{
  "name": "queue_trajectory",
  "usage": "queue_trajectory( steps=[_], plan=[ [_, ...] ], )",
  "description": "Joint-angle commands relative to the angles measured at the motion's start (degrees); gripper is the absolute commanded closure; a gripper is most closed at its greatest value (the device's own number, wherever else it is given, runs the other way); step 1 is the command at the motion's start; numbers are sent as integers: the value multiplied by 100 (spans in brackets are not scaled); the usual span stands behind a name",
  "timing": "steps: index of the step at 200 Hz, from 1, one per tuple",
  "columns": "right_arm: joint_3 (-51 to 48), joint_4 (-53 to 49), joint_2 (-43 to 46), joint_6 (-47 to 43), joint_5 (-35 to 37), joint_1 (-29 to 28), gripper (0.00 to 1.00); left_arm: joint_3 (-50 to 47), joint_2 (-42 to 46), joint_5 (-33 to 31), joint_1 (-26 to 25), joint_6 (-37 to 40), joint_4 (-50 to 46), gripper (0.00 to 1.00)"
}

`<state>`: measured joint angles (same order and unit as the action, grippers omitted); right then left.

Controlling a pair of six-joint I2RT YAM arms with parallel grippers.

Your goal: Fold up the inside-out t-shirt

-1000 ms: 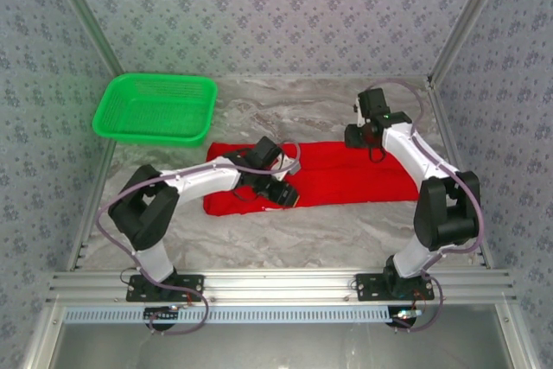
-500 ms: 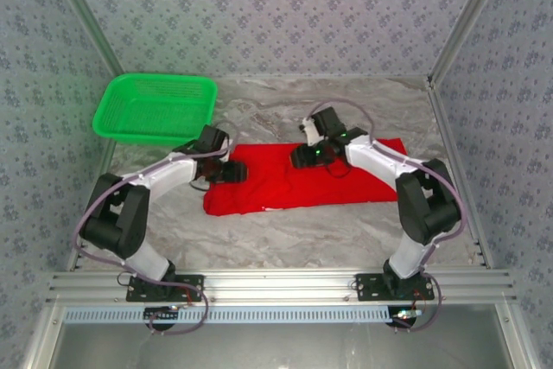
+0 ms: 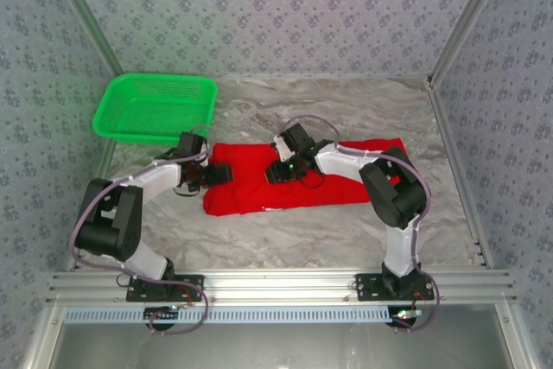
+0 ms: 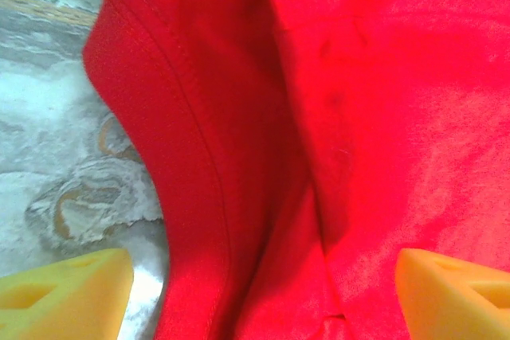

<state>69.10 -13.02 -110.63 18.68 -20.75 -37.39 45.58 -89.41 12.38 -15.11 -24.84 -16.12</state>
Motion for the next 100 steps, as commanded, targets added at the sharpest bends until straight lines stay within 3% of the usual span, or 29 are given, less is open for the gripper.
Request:
queue_trajectory(
  steps=[1, 37, 100],
  plan=[
    [-178, -4, -88, 210, 23, -17, 65, 73, -158, 190, 8, 48, 184, 13],
    [-508, 137, -81, 379, -36, -49, 66, 38, -395, 467, -134, 170, 408, 13],
    [-538, 158, -81, 431, -96, -67, 67, 317, -627, 308, -541, 389, 529, 26]
  ],
)
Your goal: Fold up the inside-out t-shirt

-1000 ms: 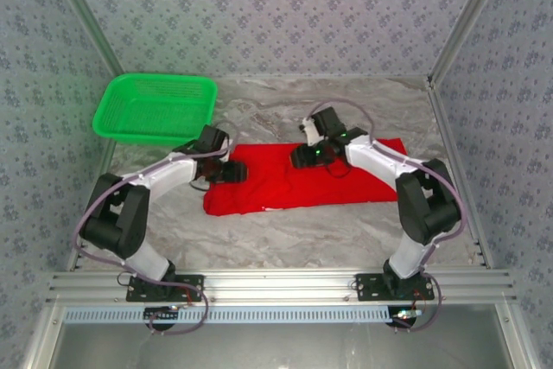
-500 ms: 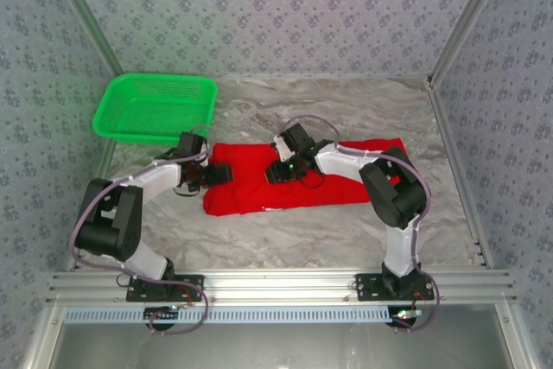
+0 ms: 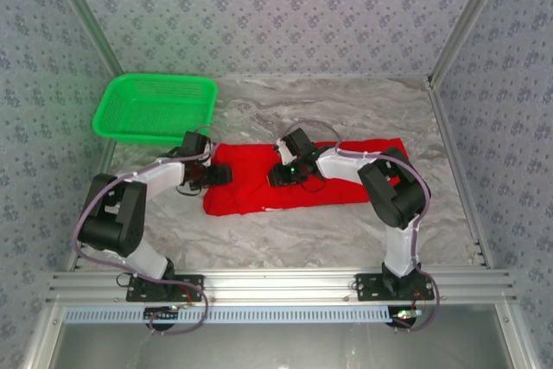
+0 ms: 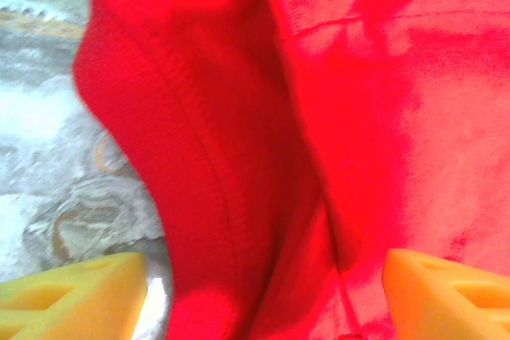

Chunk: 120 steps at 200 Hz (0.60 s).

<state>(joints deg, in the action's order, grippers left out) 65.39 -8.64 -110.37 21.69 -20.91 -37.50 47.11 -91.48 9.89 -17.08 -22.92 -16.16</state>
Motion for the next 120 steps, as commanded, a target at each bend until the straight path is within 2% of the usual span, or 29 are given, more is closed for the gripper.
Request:
queue_trajectory(
  steps=[1, 56, 120],
  plan=[
    [-166, -279, -103, 131, -80, -56, 67, 170, -426, 553, -351, 199, 526, 26],
    [-184, -305, -65, 133, -90, -56, 67, 384, -752, 308, -600, 197, 407, 30],
    [-252, -169, -99, 226, -106, -68, 68, 132, -709, 522, -708, -61, 918, 58]
  ],
)
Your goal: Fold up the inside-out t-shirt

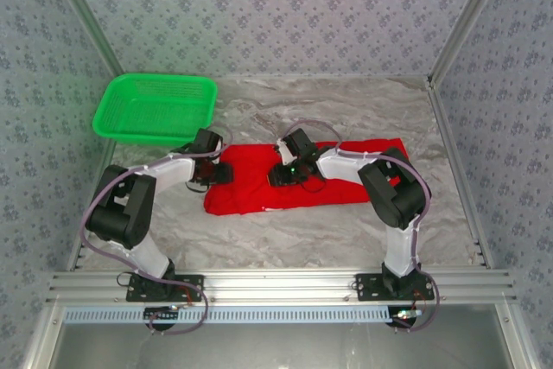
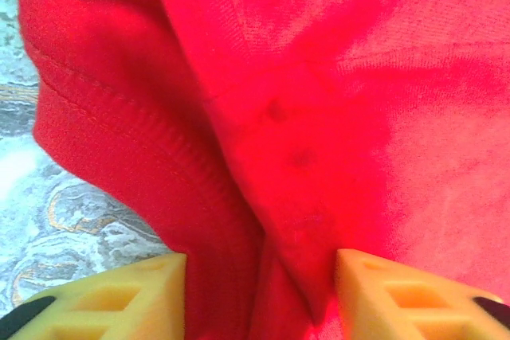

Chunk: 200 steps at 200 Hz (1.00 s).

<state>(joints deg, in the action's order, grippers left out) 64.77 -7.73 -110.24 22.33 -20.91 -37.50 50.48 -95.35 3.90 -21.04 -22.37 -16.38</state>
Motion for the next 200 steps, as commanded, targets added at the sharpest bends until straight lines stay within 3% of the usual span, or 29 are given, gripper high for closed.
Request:
queue_trajectory(
  steps=[1, 30, 79, 103, 119, 147, 200],
  plan=[
    [-187, -258, -112, 160, -106, -67, 68, -205, -320, 1130, -313, -117, 946, 59],
    [-190, -244, -131, 197, -107, -92, 68, -202, -344, 1408, -331, -197, 1184, 68],
    [-167, -256, -131, 219, -83, -106, 68, -91, -471, 1361, -409, -158, 1190, 77],
    [-162, -279, -130, 215, -71, -109, 68, -29, -444, 1150, -402, -43, 989, 87],
    [-154, -304, -127, 204, -71, -109, 68, -29, -313, 957, -388, 38, 843, 100],
    [-111, -346, -55, 182, -54, -109, 68, -122, -70, 404, -280, 100, 411, 100],
    [-108, -242, 263, 270, -385, -148, 64, -680, 706, 4, 137, -66, -346, 100]
  ],
)
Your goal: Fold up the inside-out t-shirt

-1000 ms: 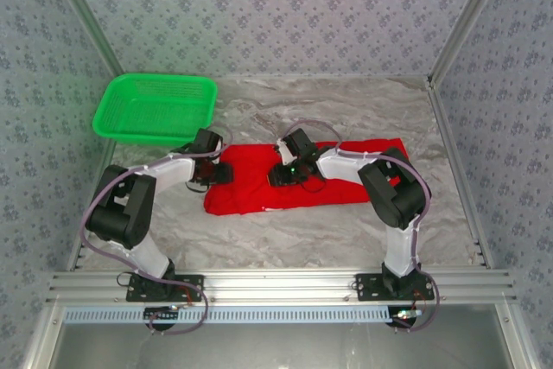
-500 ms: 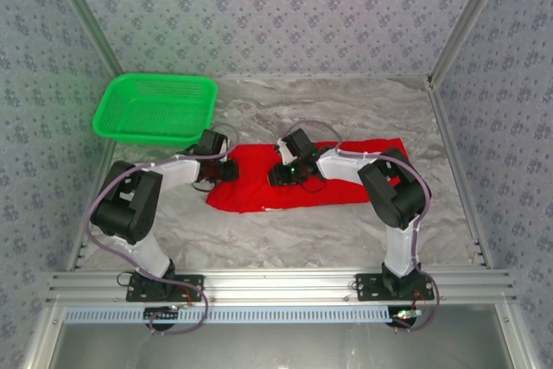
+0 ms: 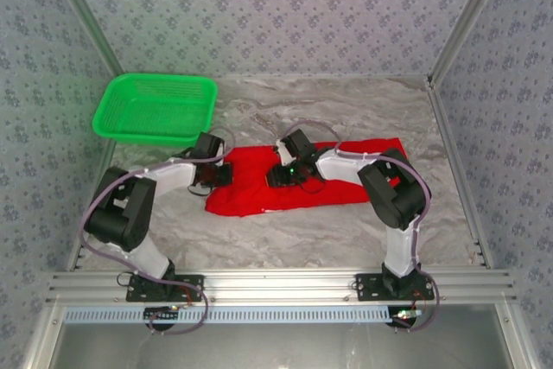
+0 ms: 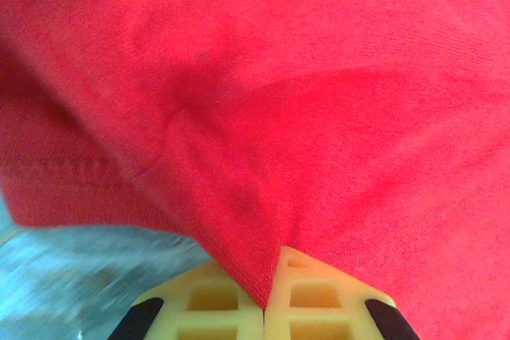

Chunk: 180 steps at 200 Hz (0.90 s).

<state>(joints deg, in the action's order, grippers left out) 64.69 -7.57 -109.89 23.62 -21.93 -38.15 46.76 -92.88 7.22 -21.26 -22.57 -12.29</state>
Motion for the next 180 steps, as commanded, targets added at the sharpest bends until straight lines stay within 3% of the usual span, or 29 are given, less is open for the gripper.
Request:
queue_trajectory(
  steps=[1, 35, 113, 180],
  plan=[
    [-98, -256, 243, 147, -293, -81, 64, -317, 483, -332, 167, -50, -778, 100],
    [-21, -503, 647, 89, -520, -22, 62, -627, 1107, -419, 353, -306, -1188, 100],
    [176, -2200, 1064, -734, 626, 859, 60, -1087, 2498, -680, 972, -819, -1958, 100],
    [-130, -2624, 775, -678, 1162, 1046, 62, -509, 2174, -731, 1297, -670, -1917, 100]
  ],
)
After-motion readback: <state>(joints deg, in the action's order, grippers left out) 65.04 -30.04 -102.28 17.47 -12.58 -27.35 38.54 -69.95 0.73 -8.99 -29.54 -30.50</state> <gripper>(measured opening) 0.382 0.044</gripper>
